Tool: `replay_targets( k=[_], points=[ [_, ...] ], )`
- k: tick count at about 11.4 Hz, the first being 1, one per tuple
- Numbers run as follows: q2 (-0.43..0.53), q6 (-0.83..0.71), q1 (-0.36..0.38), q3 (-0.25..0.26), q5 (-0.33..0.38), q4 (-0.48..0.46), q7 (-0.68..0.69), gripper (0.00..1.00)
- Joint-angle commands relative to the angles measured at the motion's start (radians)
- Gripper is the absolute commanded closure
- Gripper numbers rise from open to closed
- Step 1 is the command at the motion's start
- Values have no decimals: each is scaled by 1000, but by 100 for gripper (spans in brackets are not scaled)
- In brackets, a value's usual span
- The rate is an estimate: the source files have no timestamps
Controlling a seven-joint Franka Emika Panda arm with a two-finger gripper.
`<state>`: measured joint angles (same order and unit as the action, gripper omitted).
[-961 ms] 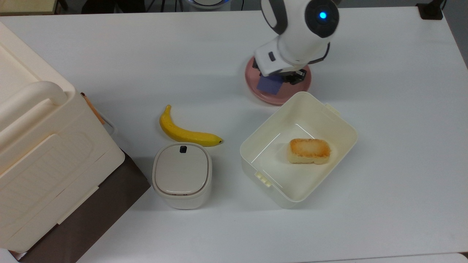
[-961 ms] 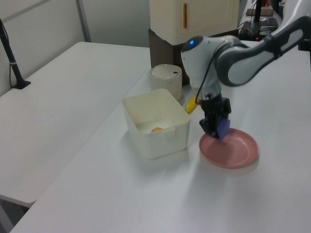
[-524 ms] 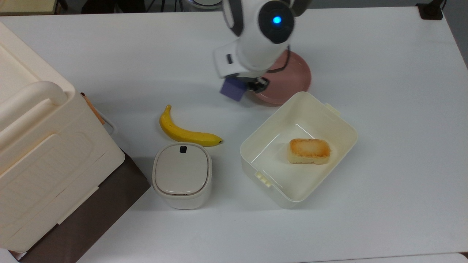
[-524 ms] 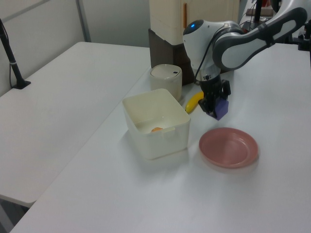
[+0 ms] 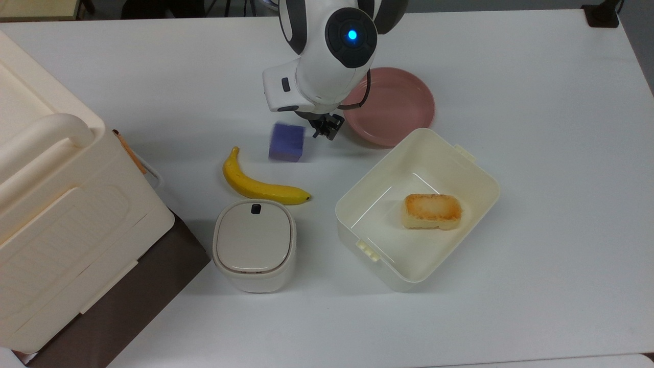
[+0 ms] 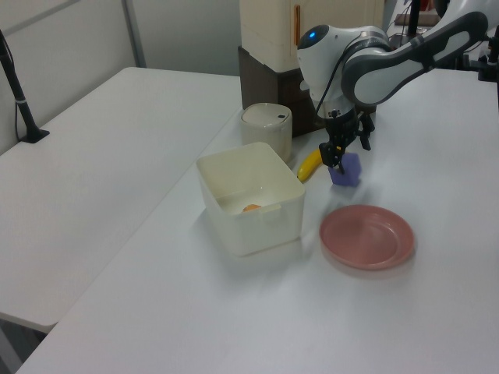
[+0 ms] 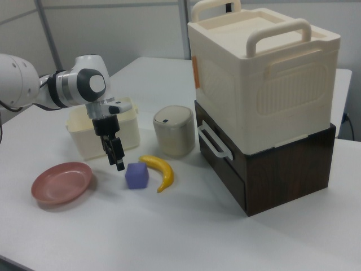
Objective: Put the cube on the table
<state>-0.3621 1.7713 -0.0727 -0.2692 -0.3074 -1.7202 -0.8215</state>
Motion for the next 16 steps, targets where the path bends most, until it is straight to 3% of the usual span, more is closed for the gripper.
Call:
replay_targets(
  k=[1, 3, 6, 8, 11, 12, 14, 16],
  points=[
    [17, -23, 11, 8, -21, -6, -25, 0],
    [37, -23, 1, 10, -18, 4, -16, 0],
    [147, -23, -30, 24, 20, 20, 114, 0],
    [244, -29, -33, 83, 99, 59, 191, 0],
    [363, -85, -19, 142, 110, 114, 263, 0],
    [408, -85, 0, 174, 114, 114, 263, 0],
    [452, -119, 56, 293, 163, 113, 303, 0],
    [447, -142, 57, 379, 227, 111, 448, 0]
  ],
)
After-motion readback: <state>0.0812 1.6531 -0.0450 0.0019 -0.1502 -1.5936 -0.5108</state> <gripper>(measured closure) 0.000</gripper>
